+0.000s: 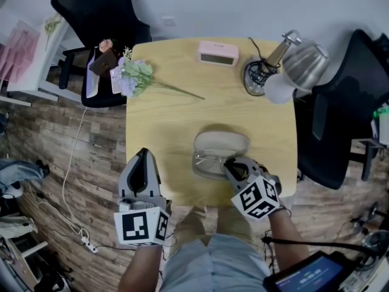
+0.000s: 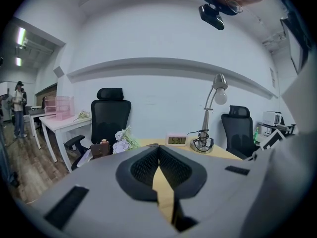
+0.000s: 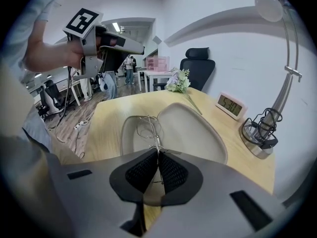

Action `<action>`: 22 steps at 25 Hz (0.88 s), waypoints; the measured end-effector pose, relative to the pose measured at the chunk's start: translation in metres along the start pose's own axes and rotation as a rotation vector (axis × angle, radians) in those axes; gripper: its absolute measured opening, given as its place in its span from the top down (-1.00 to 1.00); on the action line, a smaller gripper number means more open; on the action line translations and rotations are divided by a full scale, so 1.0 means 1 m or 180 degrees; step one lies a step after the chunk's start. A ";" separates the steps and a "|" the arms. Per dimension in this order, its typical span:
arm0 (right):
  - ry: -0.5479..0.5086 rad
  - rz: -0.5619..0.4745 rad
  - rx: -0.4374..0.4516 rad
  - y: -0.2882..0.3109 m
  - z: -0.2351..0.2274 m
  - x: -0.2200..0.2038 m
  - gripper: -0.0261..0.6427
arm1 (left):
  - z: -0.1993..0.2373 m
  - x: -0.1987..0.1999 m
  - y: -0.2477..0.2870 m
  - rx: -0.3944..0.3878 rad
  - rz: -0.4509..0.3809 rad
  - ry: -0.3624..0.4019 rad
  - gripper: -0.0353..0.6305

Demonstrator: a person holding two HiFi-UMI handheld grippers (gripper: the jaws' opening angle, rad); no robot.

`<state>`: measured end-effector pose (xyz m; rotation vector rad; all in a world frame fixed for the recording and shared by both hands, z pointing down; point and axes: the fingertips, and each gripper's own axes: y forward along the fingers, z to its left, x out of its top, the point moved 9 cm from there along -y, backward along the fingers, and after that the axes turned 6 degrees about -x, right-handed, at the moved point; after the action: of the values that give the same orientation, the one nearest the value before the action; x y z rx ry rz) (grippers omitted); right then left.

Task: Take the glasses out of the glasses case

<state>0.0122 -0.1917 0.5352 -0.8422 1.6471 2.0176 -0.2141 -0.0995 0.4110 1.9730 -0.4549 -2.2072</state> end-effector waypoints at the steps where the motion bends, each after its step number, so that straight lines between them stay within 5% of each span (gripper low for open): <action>1: -0.0006 -0.0017 -0.0018 0.000 -0.001 0.002 0.83 | 0.000 0.001 0.000 -0.0002 -0.0011 0.0006 0.88; 22: 0.0024 -0.0380 -0.0480 -0.030 -0.025 0.038 0.84 | -0.005 0.033 -0.003 -0.0072 -0.0295 0.0122 0.88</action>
<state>0.0091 -0.2120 0.4846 -0.9774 1.4265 2.0765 -0.2127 -0.1078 0.3783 2.0606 -0.3385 -2.2131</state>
